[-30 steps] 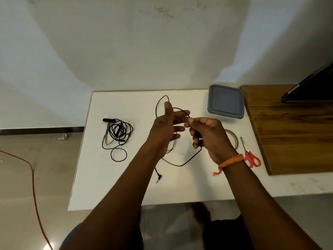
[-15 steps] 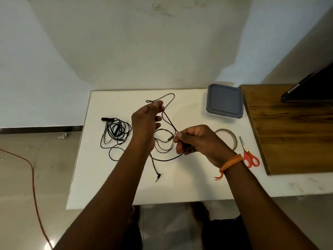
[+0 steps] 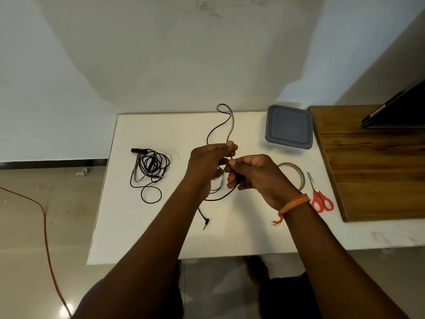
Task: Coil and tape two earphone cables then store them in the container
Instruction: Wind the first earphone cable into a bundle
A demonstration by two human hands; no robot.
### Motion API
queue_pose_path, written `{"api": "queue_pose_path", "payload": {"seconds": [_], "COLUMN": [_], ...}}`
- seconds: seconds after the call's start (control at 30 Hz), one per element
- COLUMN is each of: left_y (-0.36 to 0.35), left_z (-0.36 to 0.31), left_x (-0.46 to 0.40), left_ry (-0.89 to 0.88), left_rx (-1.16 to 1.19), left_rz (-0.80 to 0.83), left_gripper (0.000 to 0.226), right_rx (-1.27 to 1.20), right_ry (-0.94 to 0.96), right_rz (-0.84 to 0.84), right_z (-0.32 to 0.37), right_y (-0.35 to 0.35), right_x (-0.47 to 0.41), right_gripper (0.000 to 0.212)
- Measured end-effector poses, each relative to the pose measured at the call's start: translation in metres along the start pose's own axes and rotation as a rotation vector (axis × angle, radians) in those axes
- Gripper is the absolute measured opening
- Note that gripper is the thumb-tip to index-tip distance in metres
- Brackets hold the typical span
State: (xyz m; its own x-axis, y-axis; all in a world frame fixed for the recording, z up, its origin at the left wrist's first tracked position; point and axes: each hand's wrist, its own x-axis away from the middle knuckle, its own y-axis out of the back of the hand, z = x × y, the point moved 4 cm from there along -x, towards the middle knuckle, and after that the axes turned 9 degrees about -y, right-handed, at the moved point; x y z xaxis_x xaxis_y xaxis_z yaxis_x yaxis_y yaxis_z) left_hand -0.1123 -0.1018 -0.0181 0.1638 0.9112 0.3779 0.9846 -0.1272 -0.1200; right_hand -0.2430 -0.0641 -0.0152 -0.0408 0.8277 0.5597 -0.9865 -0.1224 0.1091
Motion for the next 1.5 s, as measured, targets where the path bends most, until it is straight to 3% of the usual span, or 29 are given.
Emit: {"api": "queue_pose_path", "payload": {"seconds": [0.13,0.3,0.4,0.57,0.73,0.9,1.13,1.33,1.5], "left_y": [0.012,0.019,0.018,0.006,-0.004,-0.001,0.020,0.024,0.024], "left_z": [-0.006,-0.010,-0.007,-0.003,-0.011,-0.015,-0.028,-0.024,-0.022], "left_x": [-0.003,-0.003,-0.003,0.001,0.003,0.003,-0.004,-0.006,-0.007], "left_ry": [0.015,0.017,0.062,0.158,-0.044,-0.130,-0.174,-0.135,-0.127], "left_rx": [0.135,0.112,0.066,0.001,-0.095,-0.042,0.197,0.272,0.235], "left_rz": [-0.118,-0.167,-0.122,0.104,0.213,0.110,-0.114,-0.139,-0.097], "left_gripper": [0.020,0.021,0.029,0.063,0.034,0.014,0.016,0.018,0.022], "right_rx": [0.058,0.147,0.031,-0.290,-0.229,-0.094,0.170,0.412,0.406], "right_ry": [-0.047,-0.112,-0.065,0.007,-0.015,0.001,-0.019,-0.108,-0.143], "right_rz": [0.157,0.400,0.376,0.196,0.152,0.233,0.385,0.493,0.359], "right_z": [-0.004,-0.009,-0.003,0.007,0.002,0.005,0.002,-0.013,-0.021], "right_y": [-0.013,-0.024,-0.017,0.003,0.005,0.003,-0.003,-0.009,-0.007], "right_x": [0.002,0.008,0.007,0.002,-0.001,0.004,0.010,0.008,-0.001], "right_gripper": [0.030,0.027,0.025,0.027,0.025,0.027,0.030,0.019,0.021]}}
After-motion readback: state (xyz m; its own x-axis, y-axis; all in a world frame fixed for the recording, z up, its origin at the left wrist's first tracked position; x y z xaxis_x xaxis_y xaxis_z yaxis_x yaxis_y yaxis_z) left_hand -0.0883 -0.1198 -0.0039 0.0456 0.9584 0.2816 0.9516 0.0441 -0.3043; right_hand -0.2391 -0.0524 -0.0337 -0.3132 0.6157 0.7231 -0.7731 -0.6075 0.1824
